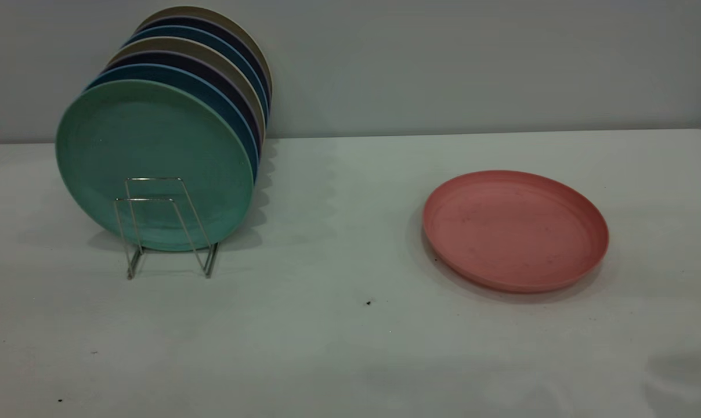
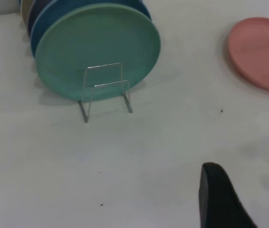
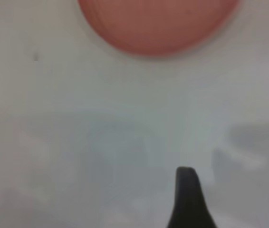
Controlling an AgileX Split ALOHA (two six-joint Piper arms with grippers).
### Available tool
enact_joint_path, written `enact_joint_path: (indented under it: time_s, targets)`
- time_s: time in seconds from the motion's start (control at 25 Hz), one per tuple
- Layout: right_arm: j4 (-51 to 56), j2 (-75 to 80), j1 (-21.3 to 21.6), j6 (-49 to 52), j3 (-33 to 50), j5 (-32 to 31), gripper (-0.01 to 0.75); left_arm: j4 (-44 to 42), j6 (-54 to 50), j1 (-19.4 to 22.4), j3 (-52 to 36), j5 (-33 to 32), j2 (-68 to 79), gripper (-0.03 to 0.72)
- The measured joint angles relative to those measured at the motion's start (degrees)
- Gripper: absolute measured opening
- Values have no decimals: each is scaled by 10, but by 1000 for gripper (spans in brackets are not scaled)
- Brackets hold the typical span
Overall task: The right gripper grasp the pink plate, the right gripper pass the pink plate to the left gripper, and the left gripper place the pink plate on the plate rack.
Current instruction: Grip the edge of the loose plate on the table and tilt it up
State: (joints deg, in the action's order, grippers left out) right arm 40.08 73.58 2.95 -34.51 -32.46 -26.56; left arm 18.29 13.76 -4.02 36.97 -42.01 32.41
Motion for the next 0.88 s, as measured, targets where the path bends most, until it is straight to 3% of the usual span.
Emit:
enact_joint_path:
  time_s: [0.2, 0.36, 0.88]
  targets:
    - [98, 79, 74, -112, -76, -56, 523, -15, 2, 0, 0, 0, 0, 316]
    - [128, 166, 108, -155, -130, -84, 512, -16, 2, 0, 0, 0, 0, 316]
    - [283, 477, 111, -280, -312, -165, 509, -16, 2, 0, 0, -5, 0, 316]
